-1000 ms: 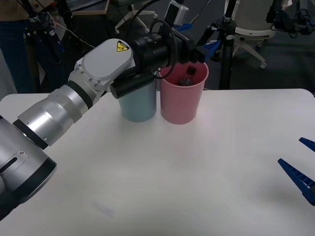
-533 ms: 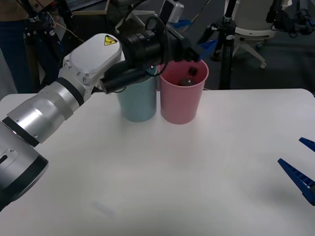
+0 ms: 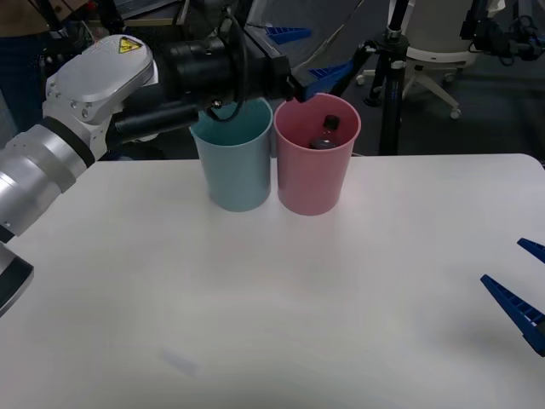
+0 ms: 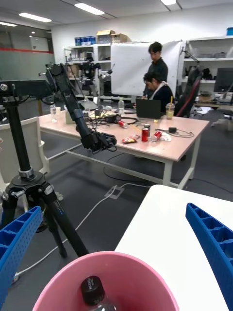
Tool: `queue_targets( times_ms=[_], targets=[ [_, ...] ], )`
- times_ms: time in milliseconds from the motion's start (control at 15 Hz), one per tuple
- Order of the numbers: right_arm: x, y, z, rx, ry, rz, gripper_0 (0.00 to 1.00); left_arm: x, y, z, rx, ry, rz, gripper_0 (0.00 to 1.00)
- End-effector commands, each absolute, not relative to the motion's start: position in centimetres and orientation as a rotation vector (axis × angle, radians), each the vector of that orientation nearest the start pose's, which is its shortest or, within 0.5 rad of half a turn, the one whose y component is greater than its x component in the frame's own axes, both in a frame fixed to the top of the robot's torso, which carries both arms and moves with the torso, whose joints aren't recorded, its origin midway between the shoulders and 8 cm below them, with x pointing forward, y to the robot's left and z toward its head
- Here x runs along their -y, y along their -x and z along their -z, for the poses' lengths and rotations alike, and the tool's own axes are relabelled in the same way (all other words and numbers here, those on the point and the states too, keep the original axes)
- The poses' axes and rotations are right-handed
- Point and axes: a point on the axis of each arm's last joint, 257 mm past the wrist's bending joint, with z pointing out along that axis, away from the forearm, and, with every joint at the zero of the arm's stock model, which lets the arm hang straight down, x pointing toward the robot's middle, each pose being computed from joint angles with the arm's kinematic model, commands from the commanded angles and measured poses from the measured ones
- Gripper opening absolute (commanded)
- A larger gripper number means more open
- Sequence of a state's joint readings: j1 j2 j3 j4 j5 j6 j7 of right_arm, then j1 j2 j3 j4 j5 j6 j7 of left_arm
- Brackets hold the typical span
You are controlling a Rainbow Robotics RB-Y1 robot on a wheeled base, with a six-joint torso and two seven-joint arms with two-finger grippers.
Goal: Grasp the object on the table and drop it into the matching bin: aluminum can to the light blue bin, PET bottle to the pink bin.
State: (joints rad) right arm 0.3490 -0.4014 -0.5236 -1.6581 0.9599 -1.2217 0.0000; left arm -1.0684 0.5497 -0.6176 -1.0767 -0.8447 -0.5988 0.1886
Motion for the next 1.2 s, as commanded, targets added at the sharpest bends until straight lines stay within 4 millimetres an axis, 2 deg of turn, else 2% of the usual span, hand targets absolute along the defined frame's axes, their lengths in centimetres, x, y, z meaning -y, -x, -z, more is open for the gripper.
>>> queue_targets(
  times_ms=[67, 400, 667, 933, 1200],
  targets=[
    [33.0, -34.2, 16.9, -1.441, 0.465, -0.567, 1.00, 2.5, -59.1, -3.1, -1.289, -0.964, 0.779, 1.00],
    [33.0, -34.2, 16.9, -1.441, 0.465, -0.567, 1.00, -2.7, -55.9, -4.0, -1.275, -0.942, 0.822, 1.00],
    [33.0, -34.2, 16.9, -1.441, 0.465, -0.567, 1.00, -6.5, -53.6, -4.0, -1.291, -0.913, 0.855, 1.00],
    [33.0, -34.2, 16.9, -1.441, 0.465, -0.567, 1.00, -10.3, -52.2, -2.8, -1.297, -0.907, 0.824, 1.00],
    [33.0, -34.2, 16.9, -1.441, 0.465, -0.567, 1.00, -13.5, -51.0, -0.6, -1.336, -0.872, 0.828, 1.00]
  ],
)
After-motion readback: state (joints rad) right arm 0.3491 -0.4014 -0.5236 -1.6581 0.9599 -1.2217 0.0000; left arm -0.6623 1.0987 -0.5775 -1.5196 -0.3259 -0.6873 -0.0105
